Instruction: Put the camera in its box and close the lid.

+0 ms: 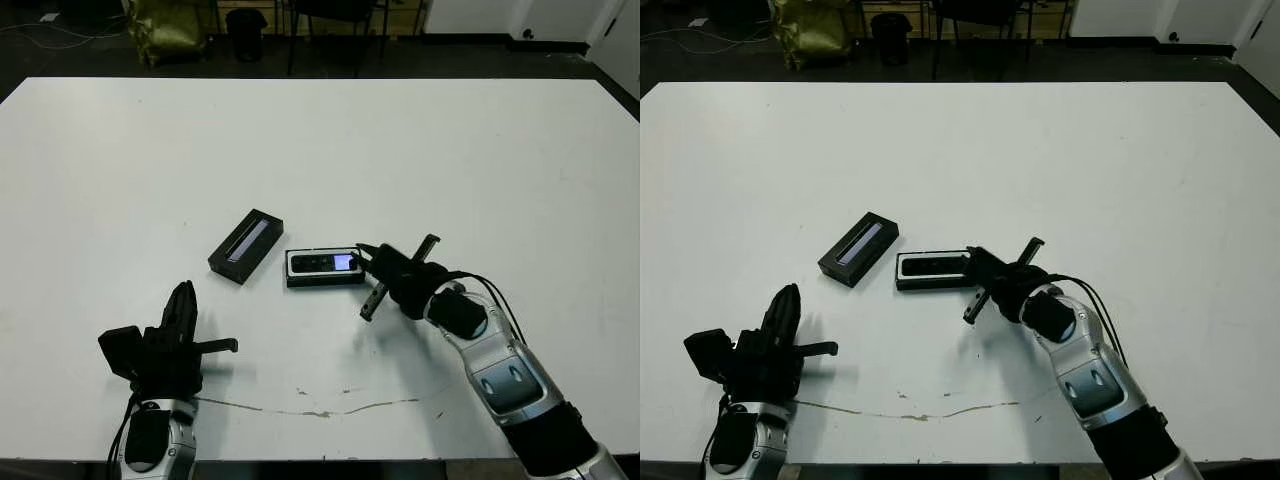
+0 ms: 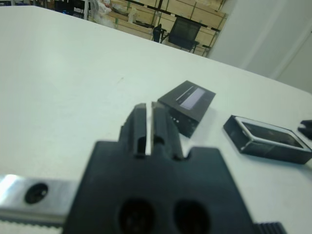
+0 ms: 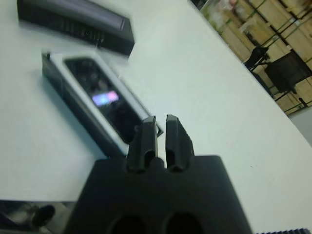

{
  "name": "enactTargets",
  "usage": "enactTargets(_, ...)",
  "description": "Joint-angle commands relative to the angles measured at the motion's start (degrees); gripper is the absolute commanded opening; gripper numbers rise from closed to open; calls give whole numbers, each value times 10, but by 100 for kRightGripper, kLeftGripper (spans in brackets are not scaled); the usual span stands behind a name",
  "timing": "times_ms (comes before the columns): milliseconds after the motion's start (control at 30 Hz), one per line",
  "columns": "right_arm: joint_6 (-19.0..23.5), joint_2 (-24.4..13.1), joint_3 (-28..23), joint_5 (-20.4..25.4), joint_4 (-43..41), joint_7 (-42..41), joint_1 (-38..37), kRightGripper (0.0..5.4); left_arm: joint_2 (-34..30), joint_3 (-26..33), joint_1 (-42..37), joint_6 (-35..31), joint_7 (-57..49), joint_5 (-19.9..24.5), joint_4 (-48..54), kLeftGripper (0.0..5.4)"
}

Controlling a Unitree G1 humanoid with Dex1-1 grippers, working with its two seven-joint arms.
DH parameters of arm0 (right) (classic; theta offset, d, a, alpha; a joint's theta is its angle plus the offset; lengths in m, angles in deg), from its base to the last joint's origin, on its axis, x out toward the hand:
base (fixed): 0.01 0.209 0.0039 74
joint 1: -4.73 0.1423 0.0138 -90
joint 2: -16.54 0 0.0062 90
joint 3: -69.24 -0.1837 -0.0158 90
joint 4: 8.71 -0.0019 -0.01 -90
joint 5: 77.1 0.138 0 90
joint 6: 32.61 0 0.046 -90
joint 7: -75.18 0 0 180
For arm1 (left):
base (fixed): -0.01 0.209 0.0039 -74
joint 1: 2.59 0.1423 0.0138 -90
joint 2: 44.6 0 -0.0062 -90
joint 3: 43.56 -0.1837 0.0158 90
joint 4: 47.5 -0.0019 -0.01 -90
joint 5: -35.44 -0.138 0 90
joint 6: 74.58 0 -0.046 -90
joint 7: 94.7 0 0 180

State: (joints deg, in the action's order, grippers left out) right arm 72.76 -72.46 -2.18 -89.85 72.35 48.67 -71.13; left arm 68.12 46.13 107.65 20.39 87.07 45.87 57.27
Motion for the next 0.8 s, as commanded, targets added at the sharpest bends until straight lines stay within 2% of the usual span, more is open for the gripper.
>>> enactTargets(33,-12,12,-32,30,-21,17,-15,2,-5,1,4,-4,-4,-10,-8,0)
enactTargets(133,-37,20,-62,61,-31,27,-15,2,-4,2,4,-5,-1,-5,-7,0)
enactTargets(367,-59,31,-138,148,-48,38,-32,2,-4,3,6,-13,0,1,3,0)
enactTargets(467,-46,31,-160,173,-63,44,-50,2,-9,5,7,-22,3,6,12,0)
enactTargets(633,-51,45,-199,229,-61,54,-94,2,-18,9,5,-43,7,10,36,0)
enactTargets(800,-33,58,-219,252,-109,86,-166,2,-45,15,-1,-70,10,-6,68,0)
